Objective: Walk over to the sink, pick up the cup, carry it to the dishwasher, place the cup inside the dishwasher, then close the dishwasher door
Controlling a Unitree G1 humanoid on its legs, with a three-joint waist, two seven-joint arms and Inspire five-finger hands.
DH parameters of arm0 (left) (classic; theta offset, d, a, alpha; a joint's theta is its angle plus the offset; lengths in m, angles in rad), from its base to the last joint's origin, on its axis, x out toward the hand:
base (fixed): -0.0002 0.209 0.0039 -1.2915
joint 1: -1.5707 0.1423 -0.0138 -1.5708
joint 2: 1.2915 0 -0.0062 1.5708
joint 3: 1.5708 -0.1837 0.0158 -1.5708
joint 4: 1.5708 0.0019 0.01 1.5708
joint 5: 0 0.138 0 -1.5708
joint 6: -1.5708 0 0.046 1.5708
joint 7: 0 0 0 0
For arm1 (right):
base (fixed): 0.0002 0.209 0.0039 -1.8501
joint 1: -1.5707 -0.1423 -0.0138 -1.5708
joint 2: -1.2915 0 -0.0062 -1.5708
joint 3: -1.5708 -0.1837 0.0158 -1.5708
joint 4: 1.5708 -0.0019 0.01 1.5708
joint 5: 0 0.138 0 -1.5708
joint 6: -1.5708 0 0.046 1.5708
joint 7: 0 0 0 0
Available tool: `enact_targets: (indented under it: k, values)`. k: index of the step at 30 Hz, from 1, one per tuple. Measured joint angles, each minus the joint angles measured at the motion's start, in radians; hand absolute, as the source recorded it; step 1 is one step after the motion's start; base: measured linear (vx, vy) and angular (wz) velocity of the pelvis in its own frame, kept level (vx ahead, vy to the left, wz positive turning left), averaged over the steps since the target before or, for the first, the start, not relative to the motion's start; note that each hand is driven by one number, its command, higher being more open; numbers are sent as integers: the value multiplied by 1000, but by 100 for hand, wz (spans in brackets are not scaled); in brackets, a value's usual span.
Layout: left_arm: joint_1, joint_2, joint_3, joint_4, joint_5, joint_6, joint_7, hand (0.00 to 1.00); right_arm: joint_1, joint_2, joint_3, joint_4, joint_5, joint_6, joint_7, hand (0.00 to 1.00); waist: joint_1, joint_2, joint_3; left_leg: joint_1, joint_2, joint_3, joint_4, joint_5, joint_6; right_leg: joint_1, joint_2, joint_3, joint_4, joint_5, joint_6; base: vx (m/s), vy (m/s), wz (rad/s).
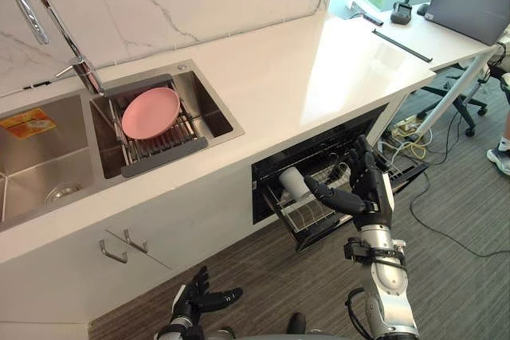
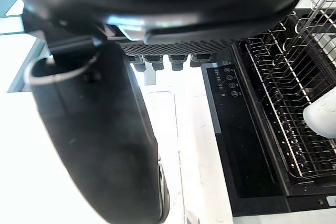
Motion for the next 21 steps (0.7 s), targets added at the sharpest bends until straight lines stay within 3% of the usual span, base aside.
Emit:
enact_targets:
  k: [4,8,10,12,13,15,16,18,21]
  values:
    - [0,-2,1,2,0,-1,0,100,18,0,24,0,0,0,9,100,1,3,2,3,5,-8,22,-5,-4,12,-2,0,17,-11,-1,-43,10,6]
    - [-1,-11,0,11,16,-11,-9,100,70,-7,30,-26,-2,0,9,100,0,23,13,-42,45,-1,141,-82,5,-12,-22,-21,141,-98,1,-75,0,20]
    - [-16,-11,0,37,17,-13,-27,100,74,-21,22,-59,-2,0,-9,100,-14,23,21,-49,64,61,147,-71,4,-34,-48,-48,193,-125,6,-17,-10,41]
    - [-21,-14,0,44,17,-13,-31,100,73,-28,9,-75,-4,0,-20,100,-22,20,29,-58,60,64,159,-47,-12,-35,-68,-65,211,-146,2,0,53,54]
    - [-27,-14,1,44,16,-16,-39,100,70,-30,-13,-95,-8,1,-34,100,-32,13,36,-112,63,120,251,-83,-7,-23,-110,-101,223,-158,15,-25,109,66]
    - [-27,-14,1,43,15,-19,-49,100,65,-42,-15,-104,-9,1,-40,100,-40,16,37,-157,95,172,315,-102,-2,-14,-134,-123,242,-170,32,-16,140,56]
    - [-26,-15,1,41,15,-39,-52,100,60,-55,-12,-108,-23,2,-44,100,-44,23,41,-183,128,209,343,-102,-2,8,-164,-141,279,-193,62,30,183,45]
    - [-22,-18,2,41,11,-49,-53,100,58,-72,-11,-109,-23,7,-44,100,-43,30,42,-179,138,218,354,-80,7,21,-207,-147,356,-239,102,65,214,32]
    - [-23,-19,3,41,18,-18,-70,100,45,-73,-6,-131,-19,28,-32,100,-42,17,28,-188,58,216,441,-189,58,27,-314,-121,455,-282,169,178,331,25]
